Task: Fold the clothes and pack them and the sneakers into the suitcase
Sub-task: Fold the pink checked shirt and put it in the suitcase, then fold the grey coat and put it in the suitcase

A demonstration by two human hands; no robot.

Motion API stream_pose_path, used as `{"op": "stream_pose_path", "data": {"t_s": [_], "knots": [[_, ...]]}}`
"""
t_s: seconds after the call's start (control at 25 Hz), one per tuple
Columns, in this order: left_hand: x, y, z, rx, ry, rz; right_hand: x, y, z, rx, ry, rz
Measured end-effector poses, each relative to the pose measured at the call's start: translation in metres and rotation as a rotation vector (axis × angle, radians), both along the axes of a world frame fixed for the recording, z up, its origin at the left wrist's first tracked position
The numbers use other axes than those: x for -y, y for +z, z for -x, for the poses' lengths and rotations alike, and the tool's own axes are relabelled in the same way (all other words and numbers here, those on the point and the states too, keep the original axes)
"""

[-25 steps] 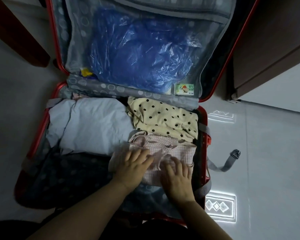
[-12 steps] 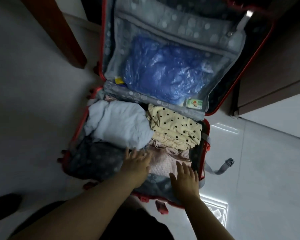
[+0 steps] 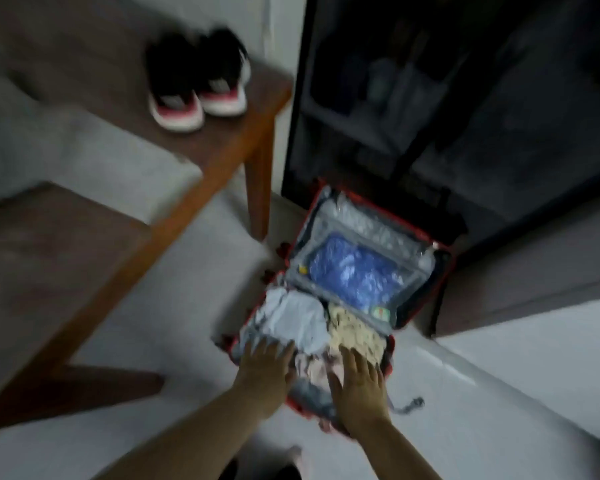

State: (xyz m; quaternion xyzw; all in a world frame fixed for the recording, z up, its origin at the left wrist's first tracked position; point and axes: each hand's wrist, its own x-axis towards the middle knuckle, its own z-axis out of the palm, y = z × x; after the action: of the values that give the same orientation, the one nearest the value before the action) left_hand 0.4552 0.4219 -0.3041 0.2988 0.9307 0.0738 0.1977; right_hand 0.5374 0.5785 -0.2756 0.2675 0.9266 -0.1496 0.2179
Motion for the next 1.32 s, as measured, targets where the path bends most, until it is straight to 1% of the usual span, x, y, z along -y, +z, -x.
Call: {"op": "stream_pose_path", "data": {"t_s": [0.08, 0.12, 0.16, 0.2, 0.24, 0.28, 0.36, 0.44, 0.52, 0.6, 0.68, 0.8, 0.84, 0.96, 1.08, 1.12, 1.24, 1.32], "knots": [[0.048, 0.049, 0.012, -0.061, 0.05, -0.182, 0.029, 0.051, 0.026, -0.085, 0.042, 0.007], [0.071, 0.068, 0.017, -0.102, 0.068, -0.259, 0.052, 0.074, 0.039, -0.155, 0.098, -0.042], [0.097, 0.085, 0.022, -0.146, 0.076, -0.332, 0.076, 0.096, 0.053, -0.155, 0.12, -0.009], [0.125, 0.105, 0.03, -0.194, 0.074, -0.39, 0.103, 0.114, 0.067, -0.193, 0.16, -0.04], [0.157, 0.12, 0.038, -0.242, 0.064, -0.406, 0.127, 0.126, 0.075, -0.159, 0.233, -0.059], [0.194, 0.136, 0.047, -0.294, 0.071, -0.392, 0.156, 0.134, 0.086, -0.156, 0.256, -0.019], [0.256, 0.16, 0.067, -0.384, 0.082, -0.407, 0.208, 0.15, 0.103, -0.235, 0.231, 0.039], [0.312, 0.179, 0.083, -0.401, 0.143, -0.418, 0.256, 0.163, 0.117, -0.27, 0.224, 0.111], [0.358, 0.189, 0.1, -0.364, 0.224, -0.396, 0.296, 0.17, 0.131, -0.263, 0.272, 0.149], [0.378, 0.197, 0.117, -0.294, 0.289, -0.379, 0.321, 0.183, 0.148, -0.281, 0.284, 0.159], [0.382, 0.201, 0.136, -0.24, 0.287, -0.343, 0.335, 0.189, 0.164, -0.316, 0.314, 0.169], [0.379, 0.204, 0.167, -0.217, 0.274, -0.297, 0.34, 0.191, 0.195, -0.287, 0.375, 0.174], [0.379, 0.206, 0.178, -0.222, 0.28, -0.285, 0.34, 0.192, 0.206, -0.249, 0.389, 0.158], [0.387, 0.213, 0.21, -0.277, 0.287, -0.271, 0.338, 0.182, 0.242, -0.233, 0.392, 0.138], [0.405, 0.212, 0.248, -0.3, 0.296, -0.229, 0.353, 0.187, 0.266, -0.304, 0.33, 0.214], [0.412, 0.21, 0.26, -0.304, 0.285, -0.212, 0.359, 0.189, 0.272, -0.341, 0.34, 0.237], [0.43, 0.199, 0.297, -0.386, 0.175, -0.168, 0.377, 0.189, 0.295, -0.371, 0.345, 0.266], [0.438, 0.195, 0.326, -0.36, 0.117, -0.148, 0.392, 0.184, 0.314, -0.383, 0.327, 0.254]]}}
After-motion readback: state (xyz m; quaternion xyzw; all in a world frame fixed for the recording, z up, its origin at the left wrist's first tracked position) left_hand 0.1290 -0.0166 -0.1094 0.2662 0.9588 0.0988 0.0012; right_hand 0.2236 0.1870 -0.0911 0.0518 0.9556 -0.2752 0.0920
